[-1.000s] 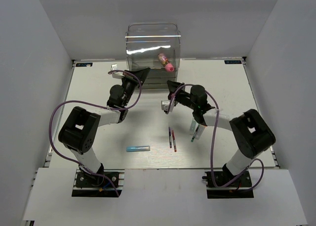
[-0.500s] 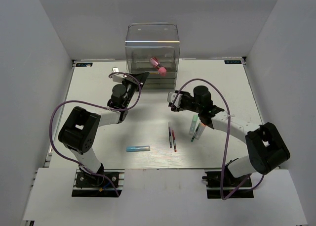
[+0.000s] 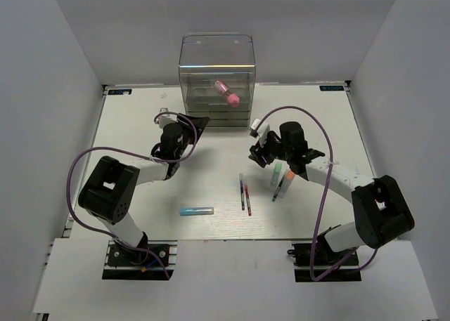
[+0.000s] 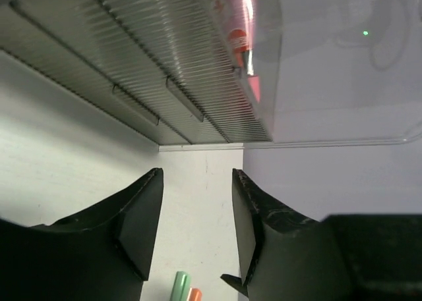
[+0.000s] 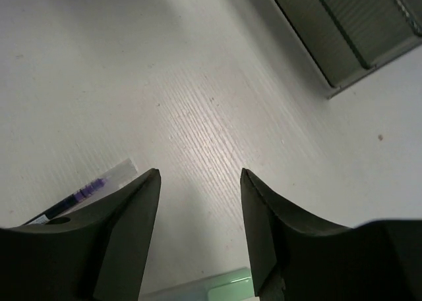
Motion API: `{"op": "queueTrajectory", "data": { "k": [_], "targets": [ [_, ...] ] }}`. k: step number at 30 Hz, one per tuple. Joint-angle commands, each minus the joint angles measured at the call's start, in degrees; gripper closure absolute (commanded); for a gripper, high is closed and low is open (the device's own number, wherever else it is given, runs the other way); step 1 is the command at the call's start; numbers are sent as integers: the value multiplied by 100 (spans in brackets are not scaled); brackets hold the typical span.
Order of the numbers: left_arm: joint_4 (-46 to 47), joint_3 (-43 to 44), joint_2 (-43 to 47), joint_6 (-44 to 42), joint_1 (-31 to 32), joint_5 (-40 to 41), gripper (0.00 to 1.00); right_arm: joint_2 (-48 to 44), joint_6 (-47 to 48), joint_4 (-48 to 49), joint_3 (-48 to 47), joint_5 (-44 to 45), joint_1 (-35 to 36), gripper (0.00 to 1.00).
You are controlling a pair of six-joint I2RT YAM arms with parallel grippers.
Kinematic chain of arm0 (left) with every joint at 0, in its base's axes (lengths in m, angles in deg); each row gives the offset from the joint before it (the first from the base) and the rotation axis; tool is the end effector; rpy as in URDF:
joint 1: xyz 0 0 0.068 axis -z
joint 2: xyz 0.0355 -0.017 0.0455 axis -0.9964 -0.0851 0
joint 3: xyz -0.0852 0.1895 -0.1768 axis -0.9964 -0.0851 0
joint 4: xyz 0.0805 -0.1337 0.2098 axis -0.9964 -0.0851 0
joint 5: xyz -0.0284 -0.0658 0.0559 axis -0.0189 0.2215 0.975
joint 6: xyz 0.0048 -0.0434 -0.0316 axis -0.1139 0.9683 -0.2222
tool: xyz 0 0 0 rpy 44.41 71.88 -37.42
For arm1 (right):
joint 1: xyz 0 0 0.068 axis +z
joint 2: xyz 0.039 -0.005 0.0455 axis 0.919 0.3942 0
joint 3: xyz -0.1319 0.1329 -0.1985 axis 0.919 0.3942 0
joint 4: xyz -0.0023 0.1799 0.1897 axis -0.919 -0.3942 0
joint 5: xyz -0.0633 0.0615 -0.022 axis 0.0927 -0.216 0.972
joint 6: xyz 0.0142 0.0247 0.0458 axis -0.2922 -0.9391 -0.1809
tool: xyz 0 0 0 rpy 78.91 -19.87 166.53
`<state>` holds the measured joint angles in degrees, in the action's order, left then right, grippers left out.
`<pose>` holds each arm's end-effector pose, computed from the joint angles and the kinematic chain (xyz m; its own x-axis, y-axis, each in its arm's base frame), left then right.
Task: Sort the stationery into containers
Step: Close the drawer, then open the drawer
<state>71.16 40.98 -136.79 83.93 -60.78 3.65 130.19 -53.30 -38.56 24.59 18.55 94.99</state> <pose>0.3143 -0.1384 0.1936 -0.3693 -0.8637 -0.3430 -0.0678 0.3931 -0.9170 0.2650 0.1566 0.2253 -0.0520 -0.4796 -0.8760 -0.8254 0.5144 -0.2327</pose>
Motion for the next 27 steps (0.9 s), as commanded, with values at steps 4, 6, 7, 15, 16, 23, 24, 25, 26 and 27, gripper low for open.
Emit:
{"op": "queueTrajectory", "data": {
  "k": [4,6,7,15,16,23,24,25,26,27],
  "targets": [
    [-20,231,-313,372,45,186,45,-16,-1224,-219,-130,-161,-368,62],
    [262,476,-560,425,45,239,49,20,-1628,-220,-121,-345,-491,69],
    [263,582,-805,425,45,239,50,20,-1803,-211,-121,-398,-544,70],
    [666,1391,-1773,583,45,494,64,-121,-1902,-62,11,-601,-869,72],
    [719,1392,-1922,583,45,555,64,-138,-1875,-35,37,-636,-904,72],
    [912,1787,-2275,636,45,555,64,-173,-1805,53,213,-715,-1115,72],
    [1087,1787,-2345,636,45,608,64,-173,-1779,53,230,-742,-1124,72],
    [1184,1787,-2415,636,45,608,64,-173,-1761,70,248,-742,-1150,72],
    [1307,1787,-2416,636,45,530,65,-156,-1761,70,248,-742,-1177,72],
    [1578,1787,-2468,636,45,477,66,-156,-1691,70,274,-742,-1177,72]
  ]
}}
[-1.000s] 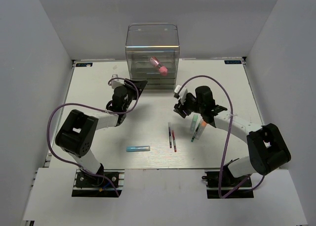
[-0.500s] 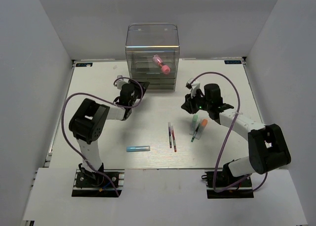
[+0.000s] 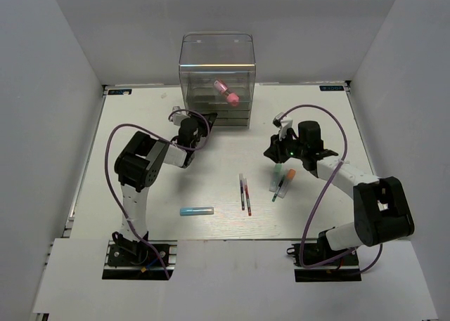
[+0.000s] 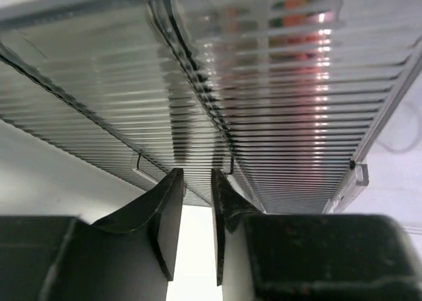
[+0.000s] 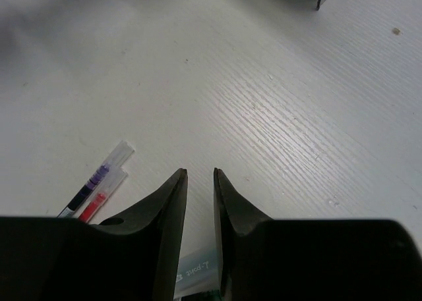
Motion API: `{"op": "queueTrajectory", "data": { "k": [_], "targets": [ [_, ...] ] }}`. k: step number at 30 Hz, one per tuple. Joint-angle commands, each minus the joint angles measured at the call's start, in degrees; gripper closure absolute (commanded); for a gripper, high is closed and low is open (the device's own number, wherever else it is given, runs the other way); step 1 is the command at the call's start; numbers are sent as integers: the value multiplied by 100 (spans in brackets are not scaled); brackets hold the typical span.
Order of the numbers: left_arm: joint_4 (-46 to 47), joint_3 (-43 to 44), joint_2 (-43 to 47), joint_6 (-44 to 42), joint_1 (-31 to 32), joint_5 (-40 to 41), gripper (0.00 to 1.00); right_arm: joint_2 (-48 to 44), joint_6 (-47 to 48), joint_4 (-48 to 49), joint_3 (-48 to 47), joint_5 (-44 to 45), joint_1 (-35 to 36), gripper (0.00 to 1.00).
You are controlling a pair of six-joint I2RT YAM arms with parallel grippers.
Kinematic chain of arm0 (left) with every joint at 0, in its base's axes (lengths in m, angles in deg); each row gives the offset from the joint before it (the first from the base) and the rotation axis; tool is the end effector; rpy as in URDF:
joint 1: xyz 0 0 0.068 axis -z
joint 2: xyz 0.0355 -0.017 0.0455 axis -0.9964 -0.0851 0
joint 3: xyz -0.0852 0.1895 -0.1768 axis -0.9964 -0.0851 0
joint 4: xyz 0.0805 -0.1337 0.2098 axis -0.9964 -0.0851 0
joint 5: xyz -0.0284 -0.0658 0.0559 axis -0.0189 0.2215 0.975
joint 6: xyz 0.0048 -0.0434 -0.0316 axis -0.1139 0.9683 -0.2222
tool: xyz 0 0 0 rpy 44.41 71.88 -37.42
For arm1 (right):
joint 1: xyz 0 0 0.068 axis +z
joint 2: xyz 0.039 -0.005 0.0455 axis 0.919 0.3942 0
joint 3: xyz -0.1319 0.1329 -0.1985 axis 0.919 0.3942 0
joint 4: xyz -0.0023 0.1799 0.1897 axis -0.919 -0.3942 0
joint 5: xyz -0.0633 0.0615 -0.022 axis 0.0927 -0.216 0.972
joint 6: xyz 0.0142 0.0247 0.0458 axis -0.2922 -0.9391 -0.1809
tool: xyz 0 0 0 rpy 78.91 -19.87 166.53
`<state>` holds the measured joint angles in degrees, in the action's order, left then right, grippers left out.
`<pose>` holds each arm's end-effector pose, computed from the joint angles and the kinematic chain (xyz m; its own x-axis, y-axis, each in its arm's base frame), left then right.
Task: Sort the stationery into containers
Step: Open the drawer
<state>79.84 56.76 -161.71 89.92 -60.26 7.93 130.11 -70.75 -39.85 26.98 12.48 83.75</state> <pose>0.3870 -0.1726 0.1302 -0.3023 -0.9168 -0.2611 -0.1263 0.3100 -0.9423 0.2806 0.1026 0.2109 -0.3950 -0.2469 -0.8849 -0.6964 0.7086 0.1131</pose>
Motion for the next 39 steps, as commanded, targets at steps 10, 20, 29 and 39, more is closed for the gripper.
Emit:
{"op": "queueTrajectory", "data": {
  "k": [10,20,29,39],
  "targets": [
    [1635,-634,322,-68,168,-365,70,-15,194,357,177,-187,-186,72],
    [1645,-257,322,-191,168,-427,66,11,308,366,194,-169,-212,70],
    [942,69,165,-244,168,-172,65,-42,344,322,238,-152,-247,70],
    [599,69,164,-244,115,-172,62,-59,370,313,221,-161,-264,69]
  ]
}}
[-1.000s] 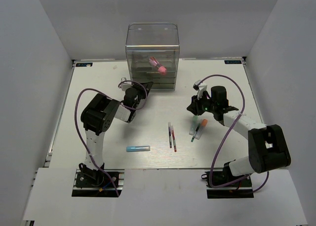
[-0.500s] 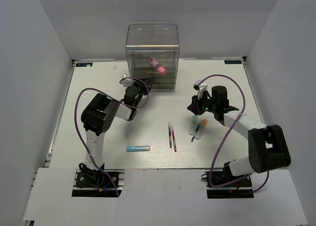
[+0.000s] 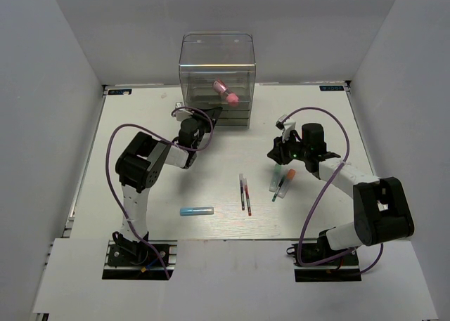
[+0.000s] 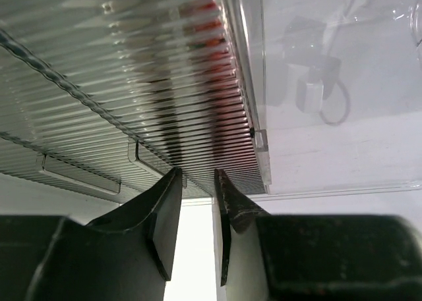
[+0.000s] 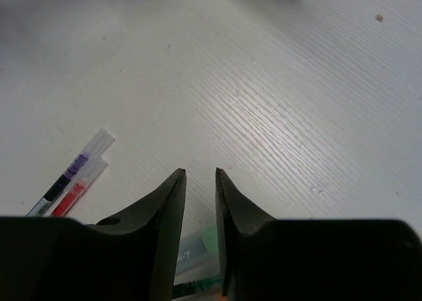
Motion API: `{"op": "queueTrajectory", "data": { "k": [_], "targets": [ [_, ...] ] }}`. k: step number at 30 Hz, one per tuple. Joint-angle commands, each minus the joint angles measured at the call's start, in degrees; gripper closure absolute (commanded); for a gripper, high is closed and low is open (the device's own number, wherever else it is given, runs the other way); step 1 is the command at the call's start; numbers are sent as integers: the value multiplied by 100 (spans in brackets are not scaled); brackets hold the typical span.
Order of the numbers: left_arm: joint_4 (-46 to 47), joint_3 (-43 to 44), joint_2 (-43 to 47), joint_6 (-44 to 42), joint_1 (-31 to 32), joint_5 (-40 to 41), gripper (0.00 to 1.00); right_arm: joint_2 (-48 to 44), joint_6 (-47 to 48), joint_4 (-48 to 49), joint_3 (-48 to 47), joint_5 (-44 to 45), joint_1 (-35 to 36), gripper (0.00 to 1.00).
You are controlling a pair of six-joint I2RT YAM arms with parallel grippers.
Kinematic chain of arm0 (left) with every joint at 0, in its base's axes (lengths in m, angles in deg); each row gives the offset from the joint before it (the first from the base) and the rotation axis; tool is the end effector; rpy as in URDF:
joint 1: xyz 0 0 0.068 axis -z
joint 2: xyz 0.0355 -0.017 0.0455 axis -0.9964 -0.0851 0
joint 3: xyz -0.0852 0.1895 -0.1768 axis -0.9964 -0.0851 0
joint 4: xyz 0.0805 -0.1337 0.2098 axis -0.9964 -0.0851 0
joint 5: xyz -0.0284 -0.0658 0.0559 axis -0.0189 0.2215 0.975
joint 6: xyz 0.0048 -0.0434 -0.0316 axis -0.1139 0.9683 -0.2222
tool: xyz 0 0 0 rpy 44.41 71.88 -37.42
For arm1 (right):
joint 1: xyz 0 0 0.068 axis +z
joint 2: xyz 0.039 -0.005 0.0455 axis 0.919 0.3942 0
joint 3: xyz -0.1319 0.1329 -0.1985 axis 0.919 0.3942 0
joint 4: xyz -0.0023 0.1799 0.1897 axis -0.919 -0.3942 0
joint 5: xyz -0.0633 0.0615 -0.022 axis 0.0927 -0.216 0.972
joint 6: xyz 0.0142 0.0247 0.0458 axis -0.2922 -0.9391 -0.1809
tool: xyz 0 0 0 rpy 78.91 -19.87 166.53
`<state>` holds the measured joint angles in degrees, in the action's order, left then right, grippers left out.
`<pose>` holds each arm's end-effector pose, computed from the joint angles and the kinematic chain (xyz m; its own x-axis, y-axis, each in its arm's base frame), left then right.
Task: Sort the stationery into containers
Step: Open the drawer
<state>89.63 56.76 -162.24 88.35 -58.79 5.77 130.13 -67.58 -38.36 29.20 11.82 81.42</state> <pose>0.3845 -0.1850 0.1449 -0.3233 -0.9086 -0.2644 0.0377 0.2668 -0.9630 0.2794 0.0901 0.2010 -0.3771 -0.2726 -0.8852 -0.6945 0.7155 0.0756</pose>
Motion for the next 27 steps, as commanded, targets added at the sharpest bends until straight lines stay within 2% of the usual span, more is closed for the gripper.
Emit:
{"op": "queueTrajectory", "data": {
  "k": [1,18,20,27],
  "targets": [
    [-459,69,269,-87,21,45,62,-44,53,156,-11,-95,-31,69],
    [-1003,-133,586,-87,22,45,62,0,71,174,-11,-112,-48,68],
    [-1083,-81,586,-87,22,97,59,9,62,182,-11,-139,-31,68],
    [-987,236,331,-87,-31,203,59,9,123,165,-3,-95,-31,68]
  ]
}}
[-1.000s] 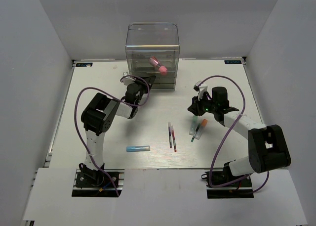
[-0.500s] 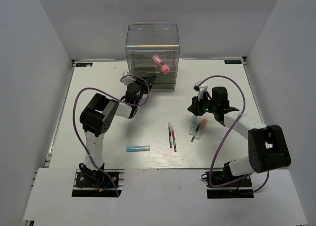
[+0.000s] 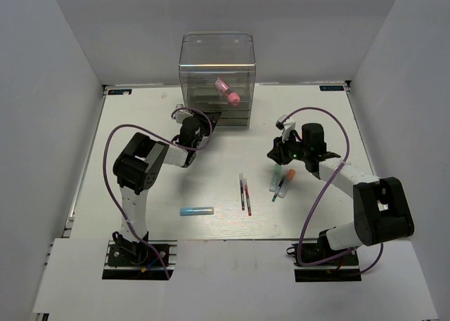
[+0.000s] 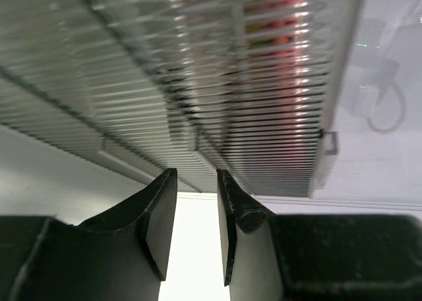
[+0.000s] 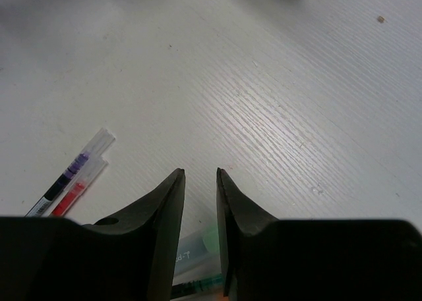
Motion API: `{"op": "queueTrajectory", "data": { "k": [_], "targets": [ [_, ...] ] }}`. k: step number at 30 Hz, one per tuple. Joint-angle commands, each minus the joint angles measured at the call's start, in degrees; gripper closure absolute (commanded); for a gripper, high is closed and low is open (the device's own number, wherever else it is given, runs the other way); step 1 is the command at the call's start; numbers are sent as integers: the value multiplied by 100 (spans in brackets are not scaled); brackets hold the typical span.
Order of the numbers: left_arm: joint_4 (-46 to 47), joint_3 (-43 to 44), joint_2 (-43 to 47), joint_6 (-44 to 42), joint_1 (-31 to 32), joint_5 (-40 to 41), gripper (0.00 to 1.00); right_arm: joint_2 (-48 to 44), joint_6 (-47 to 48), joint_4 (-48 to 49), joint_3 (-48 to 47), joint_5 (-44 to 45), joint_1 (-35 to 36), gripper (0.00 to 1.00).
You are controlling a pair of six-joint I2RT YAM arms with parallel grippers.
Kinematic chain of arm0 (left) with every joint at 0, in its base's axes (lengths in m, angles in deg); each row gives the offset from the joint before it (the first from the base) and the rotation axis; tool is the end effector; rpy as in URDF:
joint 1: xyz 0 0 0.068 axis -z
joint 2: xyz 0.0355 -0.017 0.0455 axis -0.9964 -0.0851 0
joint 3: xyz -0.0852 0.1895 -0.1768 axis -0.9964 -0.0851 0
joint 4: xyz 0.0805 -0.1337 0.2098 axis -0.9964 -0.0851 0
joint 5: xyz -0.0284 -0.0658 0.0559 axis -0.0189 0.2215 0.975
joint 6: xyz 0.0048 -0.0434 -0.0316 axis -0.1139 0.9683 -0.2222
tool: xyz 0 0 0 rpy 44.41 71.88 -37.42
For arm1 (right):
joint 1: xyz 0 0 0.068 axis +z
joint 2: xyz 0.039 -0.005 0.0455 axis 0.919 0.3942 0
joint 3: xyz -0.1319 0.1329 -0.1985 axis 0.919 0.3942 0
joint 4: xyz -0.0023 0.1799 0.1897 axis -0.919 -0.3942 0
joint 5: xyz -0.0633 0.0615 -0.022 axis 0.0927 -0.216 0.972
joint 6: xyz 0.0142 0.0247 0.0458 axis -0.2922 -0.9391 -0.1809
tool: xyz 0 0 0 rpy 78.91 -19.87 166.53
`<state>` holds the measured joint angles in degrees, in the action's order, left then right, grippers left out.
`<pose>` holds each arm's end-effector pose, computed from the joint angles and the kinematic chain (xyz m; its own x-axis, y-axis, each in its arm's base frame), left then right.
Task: Sort the stationery into containers
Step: Open the drawer
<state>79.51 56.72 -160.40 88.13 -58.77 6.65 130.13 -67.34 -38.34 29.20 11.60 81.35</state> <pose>0.3815 -0.1830 0.1386 -0.3455 -0.8943 -0.2845 -0.0887 0.3329 -0.9388 0.2794 0.0899 0.2011 -0.3737 -0.2745 -0.8860 -0.6976 0.7127 0.0734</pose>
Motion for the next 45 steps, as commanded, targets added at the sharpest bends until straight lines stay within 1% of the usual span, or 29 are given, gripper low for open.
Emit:
{"op": "queueTrajectory", "data": {
  "k": [1,5,7,9,11,18,20,23,24,27,28,30,31,33,34,35,39,45],
  "targets": [
    [25,310,86,-65,-33,115,59,0,117,154,-11,-82,-24,68],
    [297,294,86,-65,-33,63,59,0,143,154,24,-73,-42,68],
    [621,206,86,-65,-33,2,59,-9,152,154,33,-56,-42,68],
    [623,205,33,-65,19,1,59,-26,143,171,59,-64,-42,68],
    [351,205,33,-65,19,53,59,0,143,171,59,-56,-24,68],
    [104,319,33,-65,19,159,59,26,152,189,77,-73,-42,66],
    [104,319,-19,-13,19,159,62,27,135,198,77,-73,-42,66],
    [104,372,-20,41,19,221,71,9,152,189,77,-82,-51,66],
    [104,372,-72,41,19,221,76,0,143,189,86,-64,-42,66],
    [157,372,-73,93,19,221,84,-26,161,180,77,-73,-42,66],
    [218,372,-73,93,19,221,88,-17,161,154,77,-64,-33,66],
    [271,250,-73,93,19,221,93,-44,152,128,68,-56,-42,61],
    [350,197,-73,93,19,221,98,-26,161,110,51,-56,-50,55],
    [508,21,-11,93,19,107,100,-35,117,31,-2,-47,-59,50],
    [570,-128,50,93,19,107,100,-18,65,13,-11,-55,-42,45],
    [622,-207,50,93,19,28,100,-26,64,-30,-20,-56,-59,42],
    [808,-751,392,93,72,-174,100,0,-85,-83,-107,-64,-77,41],
    [922,-1367,710,93,230,-227,100,70,-129,-180,-143,-56,-42,41]
  ]
}}
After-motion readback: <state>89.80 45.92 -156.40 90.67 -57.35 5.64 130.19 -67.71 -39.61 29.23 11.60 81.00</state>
